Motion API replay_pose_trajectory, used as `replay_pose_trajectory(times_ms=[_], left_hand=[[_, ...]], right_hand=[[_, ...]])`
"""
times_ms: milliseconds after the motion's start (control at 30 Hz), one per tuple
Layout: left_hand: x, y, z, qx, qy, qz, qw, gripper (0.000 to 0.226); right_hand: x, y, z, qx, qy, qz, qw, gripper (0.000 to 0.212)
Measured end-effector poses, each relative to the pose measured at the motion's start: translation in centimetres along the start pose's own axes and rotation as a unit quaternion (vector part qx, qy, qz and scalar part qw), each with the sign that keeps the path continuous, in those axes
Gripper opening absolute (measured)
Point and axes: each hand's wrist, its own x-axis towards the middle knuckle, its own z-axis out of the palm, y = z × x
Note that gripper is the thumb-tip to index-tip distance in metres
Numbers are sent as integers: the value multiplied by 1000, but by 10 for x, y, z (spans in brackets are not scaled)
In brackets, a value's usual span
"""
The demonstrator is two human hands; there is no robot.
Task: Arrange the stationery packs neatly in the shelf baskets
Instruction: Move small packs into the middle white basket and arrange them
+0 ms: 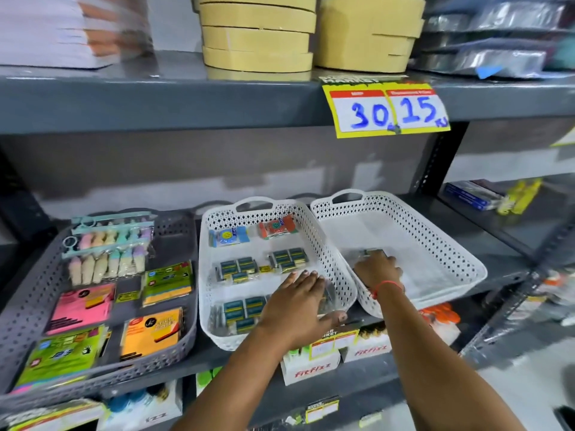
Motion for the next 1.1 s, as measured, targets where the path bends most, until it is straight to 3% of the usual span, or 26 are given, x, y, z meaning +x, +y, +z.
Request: replay_pose_trajectory(times_ms=[333,400,467,533,667,767,867,1000,1100], left_hand=[[-1,-1,2,-9,14,3,1000,81],[-2,-1,1,-9,16,3,1000,81],[-2,0,0,-12,20,5,1000,81],[-4,-1,-1,-11,27,7,1000,81],[-19,-15,-3,9,43,-6,999,80],[-34,-30,-5,17,43,-40,998,84],[-48,-43,-9,39,31,-58,997,94],[-68,-63,-15,56,29,-81,995,103],[-79,-74,-20,50,15,-111,992,106]], right_hand=[[-1,11,-10,-98,-62,-8,993,66],[-3,12,-14,-126,-87,-36,988,55],[-4,8,-25,-176,-110,-69,976,26],[-4,2,-33,-201,-83,-84,972,22],[-4,-18,-40,-3,76,-106,991,31],[-12,-43,-33,151,138,-144,968,28],[-26,-70,-17,212,182,-180,943,33],[-47,-104,14,265,164,-233,921,29],[-53,-124,41,337,-14,-209,918,17]])
